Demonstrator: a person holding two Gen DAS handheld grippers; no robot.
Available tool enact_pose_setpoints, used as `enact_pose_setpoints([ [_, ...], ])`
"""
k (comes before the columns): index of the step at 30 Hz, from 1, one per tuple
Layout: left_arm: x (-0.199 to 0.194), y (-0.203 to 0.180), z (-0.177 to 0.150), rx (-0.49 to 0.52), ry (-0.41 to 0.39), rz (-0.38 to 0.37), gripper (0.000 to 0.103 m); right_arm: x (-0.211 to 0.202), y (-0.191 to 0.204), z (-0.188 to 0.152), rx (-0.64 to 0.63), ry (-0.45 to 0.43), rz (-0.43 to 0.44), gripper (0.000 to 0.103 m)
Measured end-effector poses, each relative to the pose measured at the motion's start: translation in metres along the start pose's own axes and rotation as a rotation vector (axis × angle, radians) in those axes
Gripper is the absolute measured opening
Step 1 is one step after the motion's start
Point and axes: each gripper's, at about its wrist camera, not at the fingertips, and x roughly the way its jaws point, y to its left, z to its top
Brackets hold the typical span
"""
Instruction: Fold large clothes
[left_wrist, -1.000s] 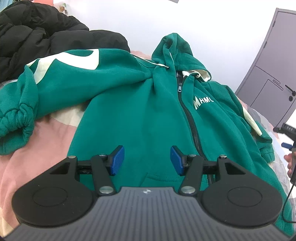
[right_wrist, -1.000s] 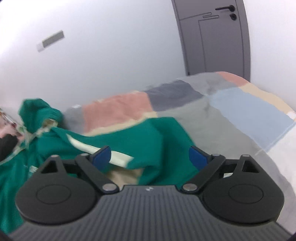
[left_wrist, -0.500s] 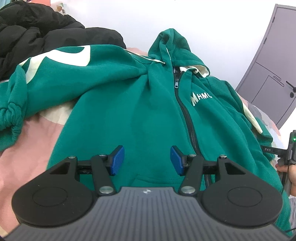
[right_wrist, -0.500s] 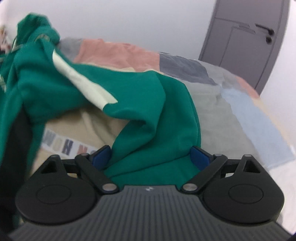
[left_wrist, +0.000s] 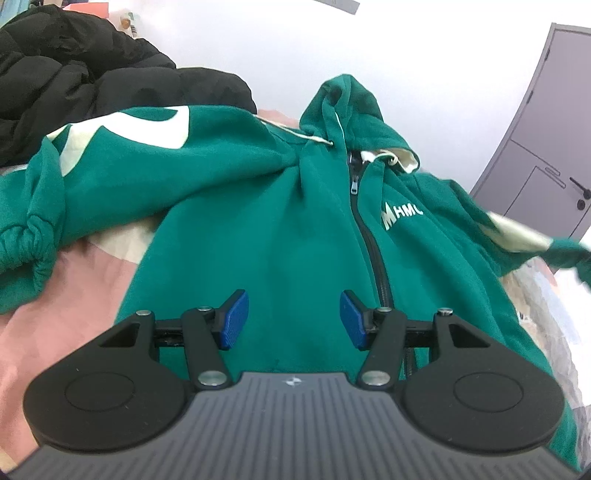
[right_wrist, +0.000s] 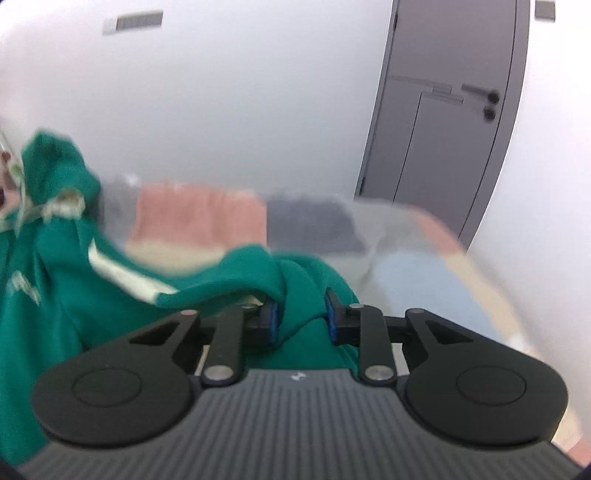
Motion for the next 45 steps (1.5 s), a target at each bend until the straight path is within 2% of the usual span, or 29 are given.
enact_pose_setpoints([
  [5, -0.010, 0.001, 0.003, 0.002, -0.027, 0.003, 0.061, -0.063, -0.024, 0.085, 0.049, -0.090, 0.023, 0.025],
  [7, -0.014, 0.003, 0.004, -0.002, -0.038, 0.002, 0.061, -0.087, -0.022, 0.113, 0.053, -0.091, 0.046, 0.025],
  [9, -0.019, 0.004, 0.006, -0.004, -0.048, -0.004, 0.061, -0.121, -0.013, 0.148, 0.068, -0.063, 0.116, 0.024],
  [11, -0.024, 0.006, 0.007, -0.008, -0.058, -0.009, 0.061, -0.134, -0.008, 0.157, 0.071, -0.050, 0.146, 0.025],
  [14, -0.032, 0.009, 0.008, -0.013, -0.077, -0.018, 0.061, -0.175, 0.012, 0.166, 0.106, 0.000, 0.267, 0.025],
  [16, -0.035, 0.011, 0.008, -0.016, -0.083, -0.021, 0.061, -0.204, 0.033, 0.161, 0.103, 0.037, 0.354, 0.025],
  [17, -0.037, 0.013, 0.008, -0.017, -0.084, -0.028, 0.061, -0.221, 0.054, 0.152, 0.113, 0.071, 0.440, 0.025],
  [18, -0.039, 0.014, 0.008, -0.021, -0.086, -0.029, 0.061, -0.221, 0.054, 0.152, 0.113, 0.071, 0.440, 0.025],
  [21, -0.050, 0.022, 0.007, -0.041, -0.095, -0.029, 0.061, -0.242, 0.096, 0.124, 0.088, 0.122, 0.550, 0.025],
  [25, -0.071, 0.036, 0.007, -0.096, -0.120, -0.041, 0.061, -0.249, 0.158, 0.069, 0.067, 0.212, 0.660, 0.025],
  [26, -0.075, 0.039, 0.007, -0.104, -0.127, -0.040, 0.061, -0.247, 0.185, 0.045, 0.073, 0.260, 0.691, 0.025],
  [27, -0.080, 0.042, 0.007, -0.114, -0.134, -0.039, 0.061, -0.247, 0.185, 0.045, 0.073, 0.260, 0.691, 0.025],
  [31, -0.091, 0.056, 0.007, -0.169, -0.151, -0.046, 0.061, -0.240, 0.235, -0.016, 0.070, 0.342, 0.724, 0.027],
  [34, -0.095, 0.065, 0.008, -0.199, -0.155, -0.039, 0.061, -0.231, 0.261, -0.051, 0.088, 0.431, 0.790, 0.028],
  [36, -0.096, 0.070, 0.008, -0.229, -0.158, -0.040, 0.061, -0.227, 0.273, -0.063, 0.085, 0.490, 0.848, 0.035],
  [38, -0.095, 0.072, 0.010, -0.262, -0.160, -0.049, 0.061, -0.221, 0.277, -0.062, 0.074, 0.516, 0.882, 0.070],
  [39, -0.094, 0.071, 0.011, -0.269, -0.164, -0.053, 0.061, -0.223, 0.277, -0.062, 0.067, 0.517, 0.894, 0.074],
  [42, -0.094, 0.063, 0.012, -0.248, -0.161, -0.040, 0.061, -0.218, 0.263, -0.050, 0.071, 0.478, 0.919, 0.073],
  [45, -0.089, 0.053, 0.011, -0.219, -0.133, -0.041, 0.061, -0.199, 0.234, -0.035, 0.127, 0.419, 0.915, 0.073],
])
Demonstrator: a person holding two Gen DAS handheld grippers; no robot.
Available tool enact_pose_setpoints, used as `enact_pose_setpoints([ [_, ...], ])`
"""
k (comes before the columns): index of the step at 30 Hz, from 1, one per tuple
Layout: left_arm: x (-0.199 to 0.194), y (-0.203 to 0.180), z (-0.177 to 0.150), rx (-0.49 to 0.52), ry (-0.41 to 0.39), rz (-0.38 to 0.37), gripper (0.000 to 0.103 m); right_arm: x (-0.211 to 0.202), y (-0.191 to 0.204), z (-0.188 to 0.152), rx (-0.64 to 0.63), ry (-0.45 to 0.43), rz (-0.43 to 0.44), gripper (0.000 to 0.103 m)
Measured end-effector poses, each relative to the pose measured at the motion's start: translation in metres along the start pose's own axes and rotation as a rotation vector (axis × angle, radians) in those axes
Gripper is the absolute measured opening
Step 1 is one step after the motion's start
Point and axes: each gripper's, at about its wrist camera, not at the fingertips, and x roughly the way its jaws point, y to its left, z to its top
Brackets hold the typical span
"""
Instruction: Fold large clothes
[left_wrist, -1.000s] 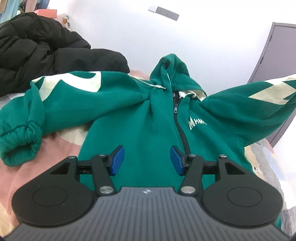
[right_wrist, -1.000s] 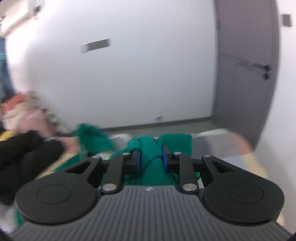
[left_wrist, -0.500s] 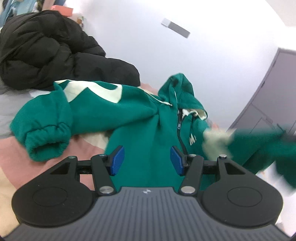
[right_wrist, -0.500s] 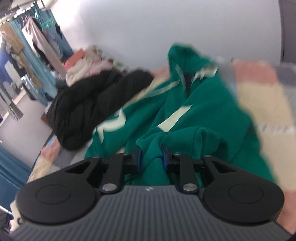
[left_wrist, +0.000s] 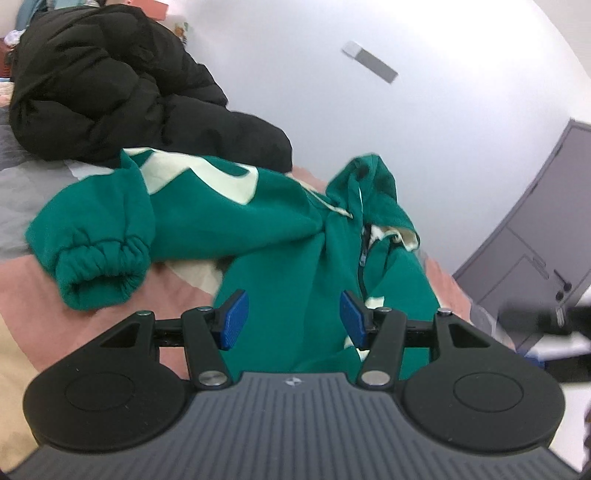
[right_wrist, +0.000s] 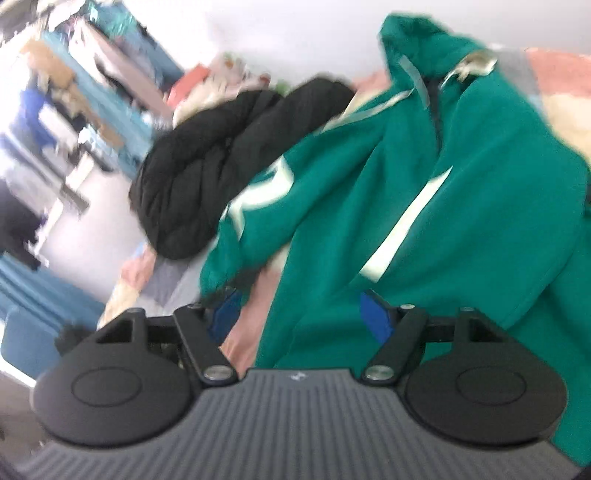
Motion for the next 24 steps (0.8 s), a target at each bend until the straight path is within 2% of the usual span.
enact_pose_setpoints([
  [1, 0.001, -0.004, -0.002, 0.014, 0.007, -0.004, 0.061, -0.001, -0.012, 0.008, 0.015, -0.028, -0.005, 0.073],
  [2, 0.003, -0.008, -0.003, 0.028, 0.012, -0.005, 0.061, -0.009, -0.044, 0.023, 0.049, -0.103, -0.022, 0.073],
  [4, 0.006, -0.014, -0.006, 0.059, 0.026, -0.003, 0.061, -0.009, -0.058, 0.029, 0.067, -0.136, -0.040, 0.073],
  [5, 0.007, -0.016, -0.008, 0.069, 0.031, -0.003, 0.061, -0.006, -0.094, 0.039, 0.127, -0.191, -0.086, 0.074],
  [6, 0.008, -0.018, -0.009, 0.076, 0.038, -0.005, 0.061, -0.006, -0.094, 0.039, 0.127, -0.191, -0.086, 0.075],
  [11, 0.016, -0.023, -0.013, 0.090, 0.048, -0.006, 0.061, 0.006, -0.180, 0.046, 0.307, -0.227, -0.157, 0.075],
  [17, 0.028, -0.027, -0.014, 0.095, 0.056, -0.002, 0.061, 0.029, -0.245, 0.045, 0.423, -0.179, -0.227, 0.075],
  [22, 0.033, -0.029, -0.017, 0.104, 0.058, -0.007, 0.061, 0.042, -0.271, 0.053, 0.454, -0.184, -0.145, 0.075],
  [24, 0.034, -0.030, -0.018, 0.108, 0.051, -0.010, 0.061, 0.041, -0.277, 0.055, 0.470, -0.213, -0.054, 0.064],
])
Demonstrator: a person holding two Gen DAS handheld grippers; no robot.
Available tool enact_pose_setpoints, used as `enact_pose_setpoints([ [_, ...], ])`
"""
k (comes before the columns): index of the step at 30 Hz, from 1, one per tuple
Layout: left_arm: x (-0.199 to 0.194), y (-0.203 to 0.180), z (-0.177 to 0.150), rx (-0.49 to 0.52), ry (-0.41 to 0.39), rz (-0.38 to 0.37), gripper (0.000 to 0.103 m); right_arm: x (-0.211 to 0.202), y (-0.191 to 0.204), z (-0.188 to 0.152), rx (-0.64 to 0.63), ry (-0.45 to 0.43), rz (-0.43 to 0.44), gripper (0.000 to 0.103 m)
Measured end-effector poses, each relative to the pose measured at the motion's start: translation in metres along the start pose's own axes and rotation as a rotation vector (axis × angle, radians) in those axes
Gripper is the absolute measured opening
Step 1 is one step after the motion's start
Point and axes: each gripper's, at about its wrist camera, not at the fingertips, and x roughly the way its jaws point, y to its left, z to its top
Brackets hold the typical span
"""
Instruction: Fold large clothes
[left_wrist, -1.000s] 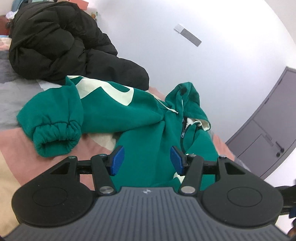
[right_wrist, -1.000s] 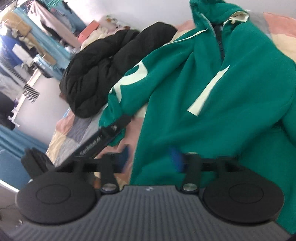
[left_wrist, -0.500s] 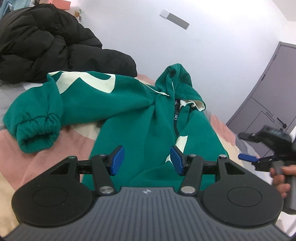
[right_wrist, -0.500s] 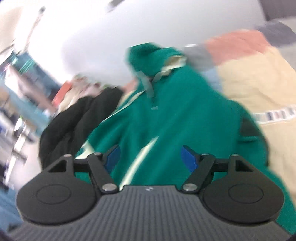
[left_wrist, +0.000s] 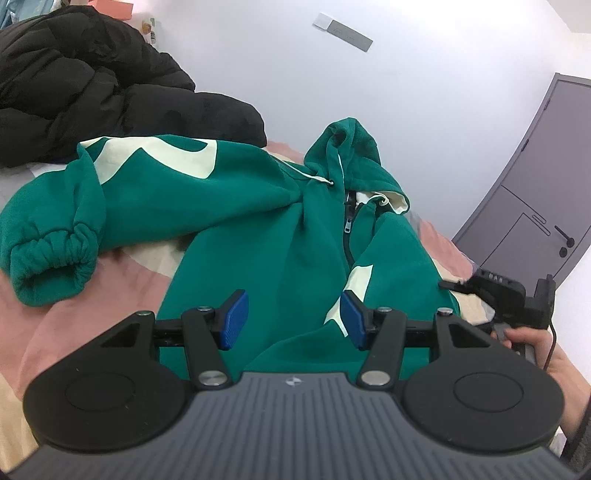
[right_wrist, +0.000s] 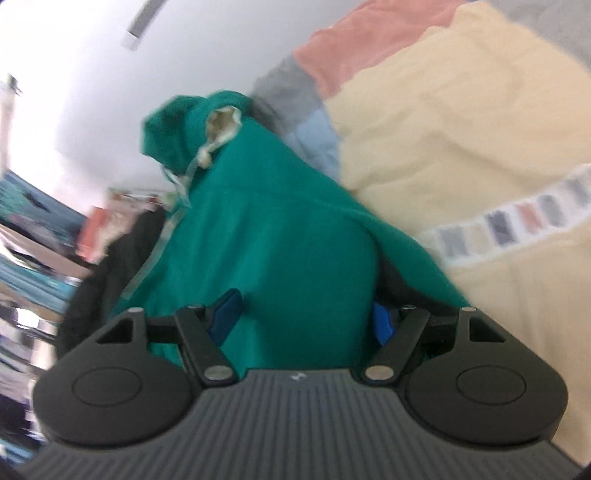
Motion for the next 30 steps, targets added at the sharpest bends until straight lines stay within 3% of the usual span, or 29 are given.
enact_pose_setpoints([
  [1, 0.001, -0.001, -0.001, 0.001, -0.002, -0.002, 0.061, 0.008, 0.002, 0.005, -0.003, -0.012, 0.079, 0.059],
  [3, 0.004, -0.002, -0.002, 0.006, 0.000, -0.005, 0.061, 0.013, 0.004, 0.007, -0.021, -0.020, 0.109, 0.055],
  [4, 0.005, -0.003, -0.003, 0.012, 0.000, -0.006, 0.061, 0.024, 0.006, 0.004, -0.048, -0.008, 0.149, 0.044],
  [5, 0.006, -0.005, -0.003, 0.020, -0.001, -0.006, 0.061, 0.024, 0.006, 0.004, -0.048, -0.008, 0.149, 0.033],
  [7, 0.008, -0.008, -0.005, 0.033, -0.006, -0.011, 0.061, 0.036, 0.019, -0.003, -0.125, 0.010, 0.095, 0.024],
  [9, 0.010, -0.012, -0.006, 0.045, -0.010, -0.019, 0.061, 0.035, 0.022, -0.002, -0.145, -0.011, 0.092, 0.020],
  [11, 0.011, -0.016, -0.007, 0.057, -0.018, -0.035, 0.061, 0.027, 0.026, 0.003, -0.174, -0.091, 0.074, 0.016],
  [14, 0.010, -0.025, -0.008, 0.083, -0.037, -0.062, 0.061, 0.006, 0.022, 0.016, -0.171, -0.255, 0.058, 0.013],
  [18, 0.013, -0.034, -0.011, 0.116, -0.045, -0.092, 0.061, -0.015, -0.002, 0.040, -0.121, -0.409, -0.002, 0.012],
  [23, 0.020, -0.039, -0.016, 0.136, -0.021, -0.100, 0.061, -0.022, -0.047, 0.060, 0.025, -0.473, -0.038, 0.012],
  [30, 0.035, -0.042, -0.021, 0.175, -0.004, -0.114, 0.061, -0.018, -0.057, 0.053, -0.013, -0.453, -0.097, 0.011],
])
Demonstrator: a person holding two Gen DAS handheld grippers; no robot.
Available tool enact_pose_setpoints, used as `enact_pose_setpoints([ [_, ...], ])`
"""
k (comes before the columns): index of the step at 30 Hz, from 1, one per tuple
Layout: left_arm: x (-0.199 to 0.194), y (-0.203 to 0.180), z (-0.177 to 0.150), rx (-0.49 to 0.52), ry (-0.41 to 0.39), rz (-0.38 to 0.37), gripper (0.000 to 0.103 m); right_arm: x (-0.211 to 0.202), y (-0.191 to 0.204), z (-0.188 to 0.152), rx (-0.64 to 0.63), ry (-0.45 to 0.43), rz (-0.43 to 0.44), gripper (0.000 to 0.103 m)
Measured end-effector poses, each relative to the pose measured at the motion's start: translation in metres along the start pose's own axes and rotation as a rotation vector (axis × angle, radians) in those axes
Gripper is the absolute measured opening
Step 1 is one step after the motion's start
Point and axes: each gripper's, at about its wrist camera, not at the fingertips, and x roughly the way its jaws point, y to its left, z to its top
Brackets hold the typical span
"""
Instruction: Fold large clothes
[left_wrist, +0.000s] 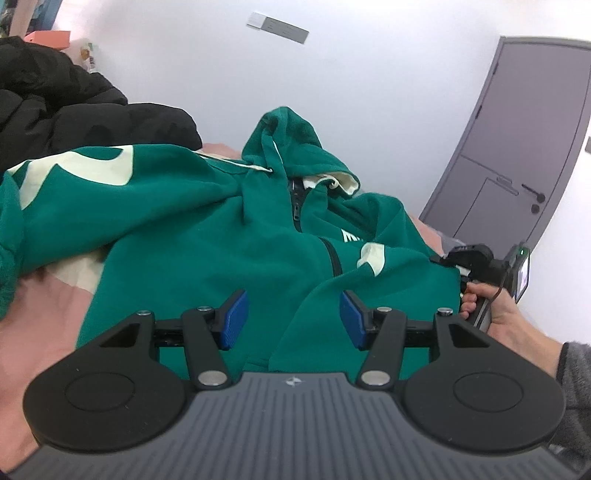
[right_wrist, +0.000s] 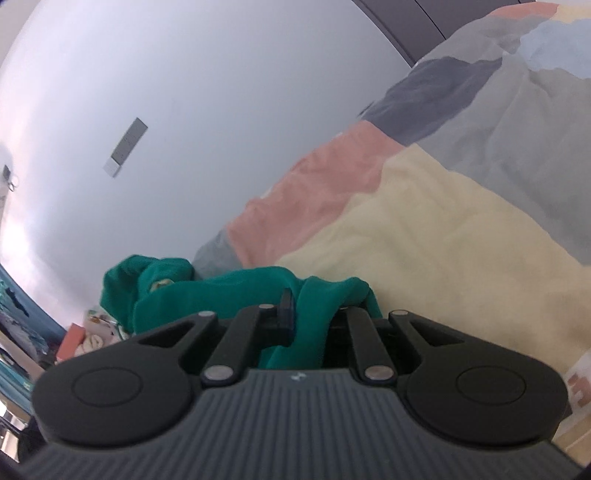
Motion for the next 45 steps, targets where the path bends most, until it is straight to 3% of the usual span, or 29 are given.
enact_pose_setpoints([
  [6, 0.015, -0.008, -0.005, 0.035, 0.027, -0.016, 0.061, -0.007, 0.019, -0.001, -0.059, 0.028, 0.010, 0.016],
  [7, 0.016, -0.010, -0.006, 0.040, 0.032, -0.013, 0.061, -0.009, 0.022, -0.001, -0.064, 0.036, 0.010, 0.022],
  [9, 0.018, -0.012, -0.008, 0.045, 0.041, -0.004, 0.061, -0.015, 0.031, -0.004, -0.088, 0.064, -0.003, 0.045],
  [10, 0.017, -0.014, -0.009, 0.047, 0.046, 0.000, 0.061, -0.019, 0.035, -0.005, -0.104, 0.082, -0.008, 0.063],
  [11, 0.017, -0.015, -0.010, 0.050, 0.053, 0.006, 0.061, -0.024, 0.042, -0.008, -0.139, 0.111, -0.014, 0.068],
  [14, 0.013, -0.019, -0.013, 0.060, 0.061, 0.013, 0.061, -0.035, 0.074, -0.023, -0.354, 0.208, -0.096, 0.068],
  [18, 0.009, -0.021, -0.014, 0.078, 0.061, 0.028, 0.061, -0.063, 0.102, -0.044, -0.532, 0.227, -0.116, 0.068],
  [26, 0.012, -0.016, -0.021, 0.071, 0.126, 0.083, 0.061, -0.126, 0.136, -0.075, -0.547, 0.207, -0.003, 0.068],
  [29, 0.016, -0.012, -0.021, 0.065, 0.149, 0.098, 0.061, -0.147, 0.146, -0.107, -0.577, 0.249, 0.057, 0.067],
  [32, 0.019, -0.008, -0.021, 0.062, 0.166, 0.106, 0.061, -0.156, 0.152, -0.121, -0.607, 0.263, 0.071, 0.060],
  [35, 0.022, -0.007, -0.022, 0.064, 0.186, 0.112, 0.061, -0.166, 0.158, -0.137, -0.633, 0.276, 0.089, 0.059],
  [45, 0.036, -0.002, -0.027, 0.061, 0.255, 0.136, 0.061, -0.143, 0.160, -0.183, -0.719, 0.399, 0.050, 0.059],
])
